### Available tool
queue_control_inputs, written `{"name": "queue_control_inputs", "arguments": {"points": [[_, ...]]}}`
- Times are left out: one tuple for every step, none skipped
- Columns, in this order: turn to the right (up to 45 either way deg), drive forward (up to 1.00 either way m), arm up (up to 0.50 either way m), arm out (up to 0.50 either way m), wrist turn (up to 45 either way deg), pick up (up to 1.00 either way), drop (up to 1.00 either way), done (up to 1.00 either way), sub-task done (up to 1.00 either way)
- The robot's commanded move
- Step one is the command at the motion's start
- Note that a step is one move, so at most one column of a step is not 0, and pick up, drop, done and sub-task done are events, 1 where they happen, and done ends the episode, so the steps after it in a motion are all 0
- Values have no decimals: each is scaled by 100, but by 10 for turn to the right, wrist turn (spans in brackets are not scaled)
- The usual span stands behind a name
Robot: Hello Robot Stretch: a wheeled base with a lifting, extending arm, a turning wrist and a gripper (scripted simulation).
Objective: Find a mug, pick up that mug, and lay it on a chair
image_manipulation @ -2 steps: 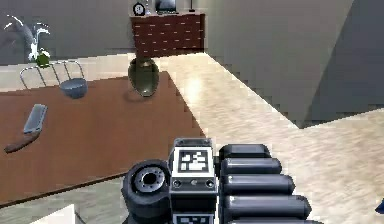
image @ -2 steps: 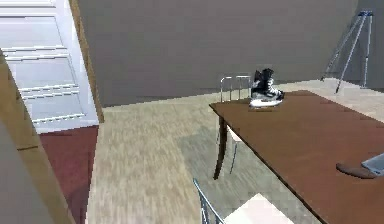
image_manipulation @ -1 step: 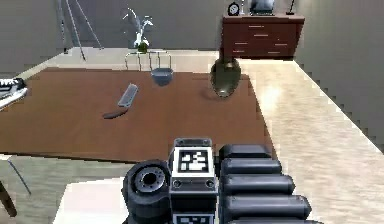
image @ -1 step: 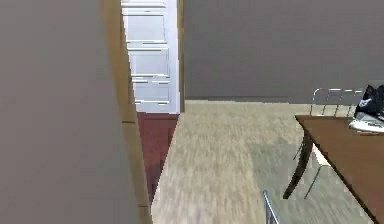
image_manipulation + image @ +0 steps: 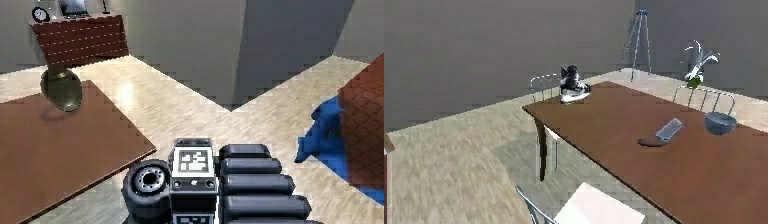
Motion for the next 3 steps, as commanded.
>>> {"name": "queue_control_inputs", "arguments": {"points": [[150, 0, 0, 0, 0, 0, 0, 0, 0], [-450, 0, 0, 0, 0, 0, 0, 0, 0], [-90, 0, 0, 0, 0, 0, 0, 0, 0]]}}
